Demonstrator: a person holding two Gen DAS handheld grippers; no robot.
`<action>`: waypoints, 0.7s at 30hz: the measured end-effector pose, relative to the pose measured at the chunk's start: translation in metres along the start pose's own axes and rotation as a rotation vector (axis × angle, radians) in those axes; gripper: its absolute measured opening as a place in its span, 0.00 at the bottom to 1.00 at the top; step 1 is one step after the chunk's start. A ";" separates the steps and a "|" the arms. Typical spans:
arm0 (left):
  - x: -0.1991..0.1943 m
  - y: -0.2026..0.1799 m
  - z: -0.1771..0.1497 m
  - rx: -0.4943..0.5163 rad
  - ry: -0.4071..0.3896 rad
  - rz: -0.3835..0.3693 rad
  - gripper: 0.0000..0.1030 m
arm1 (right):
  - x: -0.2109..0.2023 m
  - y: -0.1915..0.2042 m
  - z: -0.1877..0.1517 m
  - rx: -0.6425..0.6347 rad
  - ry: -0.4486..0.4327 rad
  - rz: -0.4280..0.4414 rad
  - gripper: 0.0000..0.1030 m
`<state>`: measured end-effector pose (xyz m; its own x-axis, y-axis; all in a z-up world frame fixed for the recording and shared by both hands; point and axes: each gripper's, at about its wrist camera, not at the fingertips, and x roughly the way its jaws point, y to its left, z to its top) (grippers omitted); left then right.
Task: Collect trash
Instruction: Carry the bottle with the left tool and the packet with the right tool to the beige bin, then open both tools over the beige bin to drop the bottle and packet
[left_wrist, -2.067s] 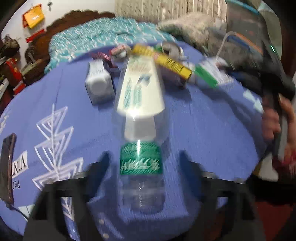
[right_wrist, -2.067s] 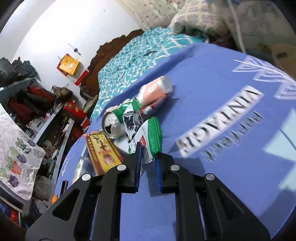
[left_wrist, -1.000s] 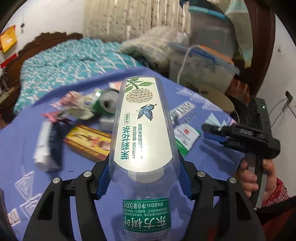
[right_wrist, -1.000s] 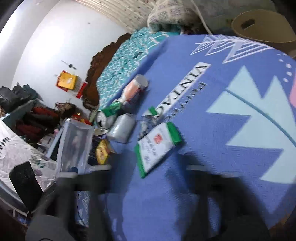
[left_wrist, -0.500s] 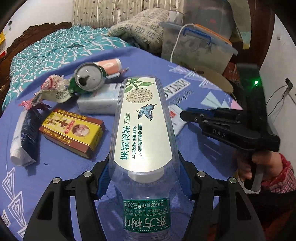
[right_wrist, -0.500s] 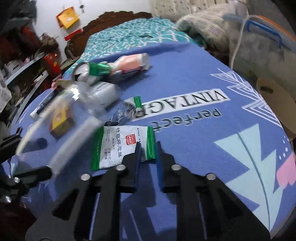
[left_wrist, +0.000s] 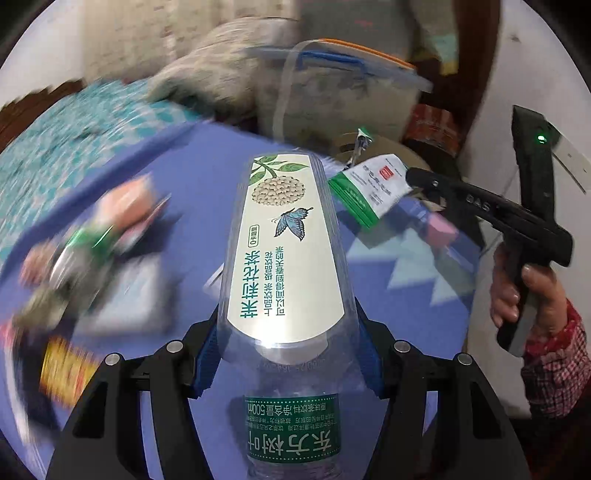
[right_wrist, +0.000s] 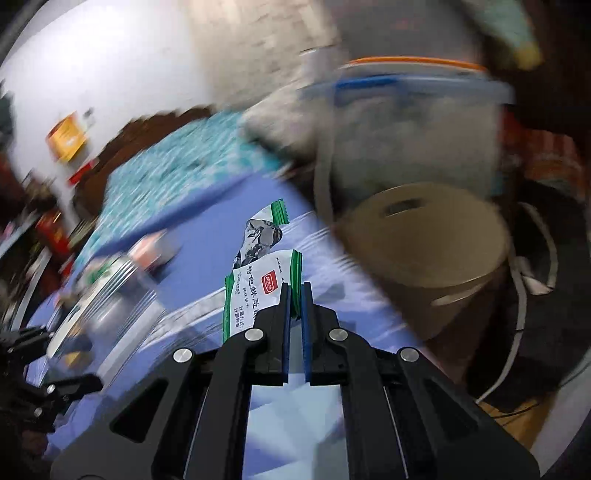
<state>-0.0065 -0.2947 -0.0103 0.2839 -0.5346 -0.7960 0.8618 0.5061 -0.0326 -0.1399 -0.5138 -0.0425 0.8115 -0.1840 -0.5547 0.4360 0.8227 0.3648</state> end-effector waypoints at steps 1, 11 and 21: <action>0.010 -0.009 0.016 0.027 0.001 -0.022 0.57 | 0.000 -0.020 0.008 0.041 -0.018 -0.022 0.07; 0.144 -0.091 0.153 0.194 0.163 -0.169 0.58 | 0.038 -0.132 0.046 0.208 -0.051 -0.198 0.07; 0.178 -0.090 0.195 0.114 0.177 -0.143 0.78 | 0.054 -0.152 0.042 0.247 -0.034 -0.197 0.38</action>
<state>0.0483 -0.5675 -0.0310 0.0867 -0.4635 -0.8818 0.9324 0.3494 -0.0920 -0.1457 -0.6712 -0.0967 0.7128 -0.3484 -0.6087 0.6639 0.6150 0.4254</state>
